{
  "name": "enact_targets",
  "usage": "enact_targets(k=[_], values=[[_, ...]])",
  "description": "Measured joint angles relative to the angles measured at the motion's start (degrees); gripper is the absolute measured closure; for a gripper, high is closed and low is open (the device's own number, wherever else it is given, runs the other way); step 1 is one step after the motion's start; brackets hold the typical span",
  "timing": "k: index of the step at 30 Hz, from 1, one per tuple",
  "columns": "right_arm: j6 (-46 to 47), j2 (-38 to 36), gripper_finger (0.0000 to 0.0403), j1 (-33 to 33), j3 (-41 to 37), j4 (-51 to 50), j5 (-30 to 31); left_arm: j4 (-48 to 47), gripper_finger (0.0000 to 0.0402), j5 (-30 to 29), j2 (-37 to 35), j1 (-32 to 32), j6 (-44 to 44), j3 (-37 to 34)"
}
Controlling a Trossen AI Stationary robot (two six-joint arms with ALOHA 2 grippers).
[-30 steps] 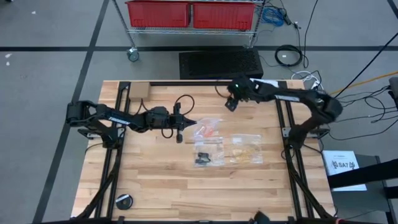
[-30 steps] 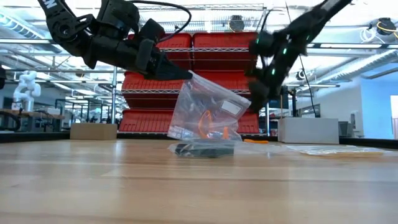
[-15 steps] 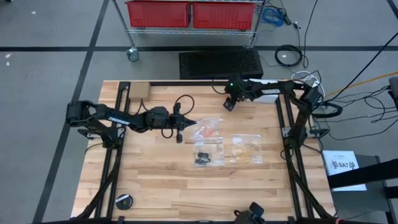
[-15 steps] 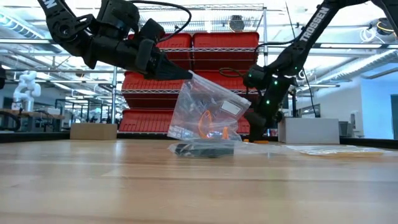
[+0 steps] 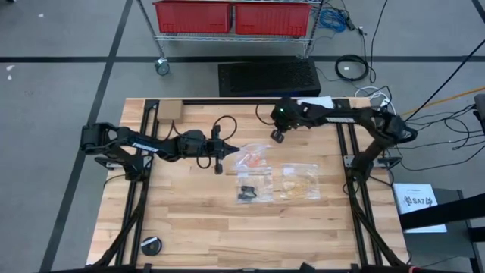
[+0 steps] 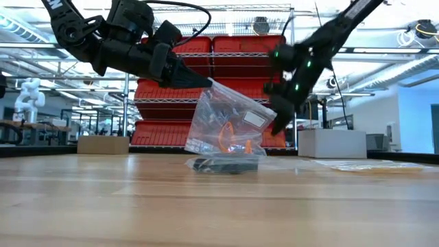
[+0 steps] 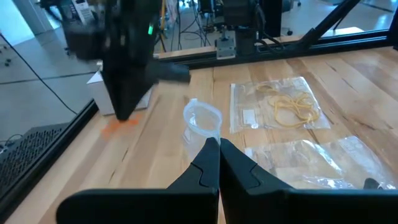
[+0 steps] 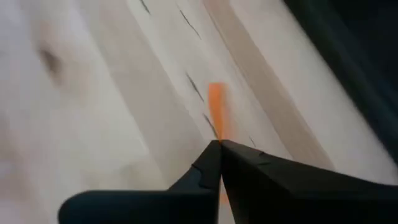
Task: Sort rubber bands
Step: Put the orange rubber band into the open transparent zip bag
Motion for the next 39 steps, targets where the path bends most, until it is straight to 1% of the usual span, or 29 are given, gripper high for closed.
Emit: enact_targets(k=[5, 8, 12, 15, 18, 22, 24, 27, 35, 39], values=[[2.01, -8.84, 0.0402, 7.13, 0.09, 0.08, 0.07, 0.00, 0.0401, -0.02, 0.00, 0.02, -0.02, 0.00], [2.02, -12.43, 0.0403, 12.69, 0.09, 3.21, 0.11, 0.05, 0.0401, -0.02, 0.00, 0.02, -0.02, 0.00], [1.90, -13.57, 0.0403, 19.66, 0.20, 7.82, 0.07, 0.35, 0.0401, -0.04, 0.00, 0.02, -0.03, 0.00], [1.21, -12.34, 0.0403, 22.79, 0.20, 10.17, 1.35, 0.42, 0.0401, -0.04, 0.00, 0.02, -0.04, 0.00], [0.15, -9.81, 0.0403, 24.01, 0.20, 10.55, 4.99, 0.44, 0.0401, -0.07, 0.00, 0.02, -0.04, 0.00], [-1.02, -6.01, 0.0403, 23.95, 0.20, 12.41, 5.67, 0.55, 0.0401, -0.09, 0.00, 0.02, -0.07, 0.00], [-1.65, -4.54, 0.0403, 23.95, 0.20, 12.92, 4.49, 0.58, 0.0401, -0.09, 0.00, 0.01, -0.07, 0.00], [-1.87, -3.27, 0.0403, 23.95, 0.20, 12.93, 4.28, 0.68, 0.0401, -0.11, 0.00, 0.02, -0.09, 0.00], [-1.49, -3.09, 0.0403, 23.74, 0.20, 14.48, 2.73, 0.85, 0.0401, -0.26, 0.00, 0.02, -0.09, 0.00], [0.07, -3.09, 0.0395, 23.56, 0.20, 14.44, 0.22, 0.92, 0.0401, -0.26, 0.00, 0.00, -0.23, 0.00]])
